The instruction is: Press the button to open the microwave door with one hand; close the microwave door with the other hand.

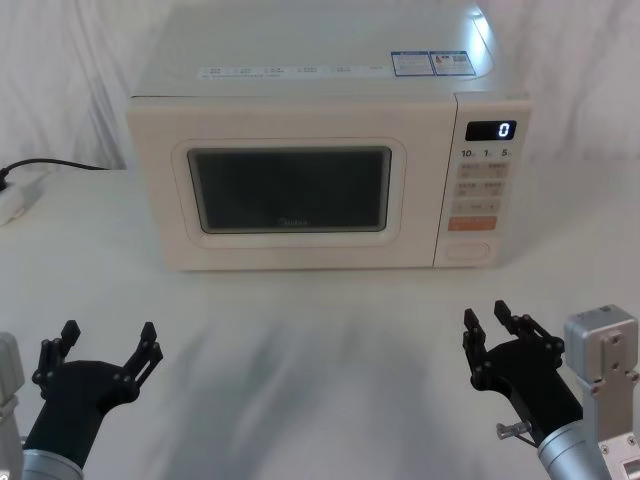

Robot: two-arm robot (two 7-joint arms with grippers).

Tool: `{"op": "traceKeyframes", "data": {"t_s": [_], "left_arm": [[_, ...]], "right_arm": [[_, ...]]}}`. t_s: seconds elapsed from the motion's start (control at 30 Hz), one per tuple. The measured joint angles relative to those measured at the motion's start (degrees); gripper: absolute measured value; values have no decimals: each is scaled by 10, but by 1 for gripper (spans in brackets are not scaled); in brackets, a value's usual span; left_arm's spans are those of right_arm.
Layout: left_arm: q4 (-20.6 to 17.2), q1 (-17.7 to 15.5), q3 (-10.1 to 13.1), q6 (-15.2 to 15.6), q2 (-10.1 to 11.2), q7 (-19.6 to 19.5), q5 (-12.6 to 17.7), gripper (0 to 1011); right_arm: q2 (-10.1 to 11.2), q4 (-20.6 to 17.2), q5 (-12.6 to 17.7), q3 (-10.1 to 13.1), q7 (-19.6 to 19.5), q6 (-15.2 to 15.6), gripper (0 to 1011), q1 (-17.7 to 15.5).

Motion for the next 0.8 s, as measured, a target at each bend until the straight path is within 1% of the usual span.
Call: {"op": "traceKeyframes", "data": {"t_s": [0.03, 0.07, 0.1, 0.13, 0.27, 0.37, 0.4, 0.43, 0.5, 0.8], "left_arm": [[0, 0, 0, 0, 0, 0, 0, 1001], [0, 0, 0, 0, 0, 0, 0, 1001], [0, 0, 0, 0, 0, 0, 0, 1001], [0, 0, 0, 0, 0, 0, 0, 1001], [0, 0, 0, 0, 0, 0, 0, 1001], [0, 0, 0, 0, 0, 0, 0, 1001], [0, 0, 0, 0, 0, 0, 0, 1001], [0, 0, 0, 0, 0, 0, 0, 1001], [0, 0, 0, 0, 0, 0, 0, 1001], [0, 0, 0, 0, 0, 0, 0, 1001]], "right_arm": [[0, 0, 0, 0, 0, 0, 379, 0], [0, 0, 0, 0, 0, 0, 336, 0], [0, 0, 0, 0, 0, 0, 326, 0], [0, 0, 0, 0, 0, 0, 277, 0], [0, 0, 0, 0, 0, 0, 146, 0], [0, 0, 0, 0, 0, 0, 93, 0], [0, 0, 0, 0, 0, 0, 39, 0], [0, 0, 0, 0, 0, 0, 22, 0], [0, 0, 0, 0, 0, 0, 0, 0], [0, 0, 0, 0, 0, 0, 0, 0]]}}
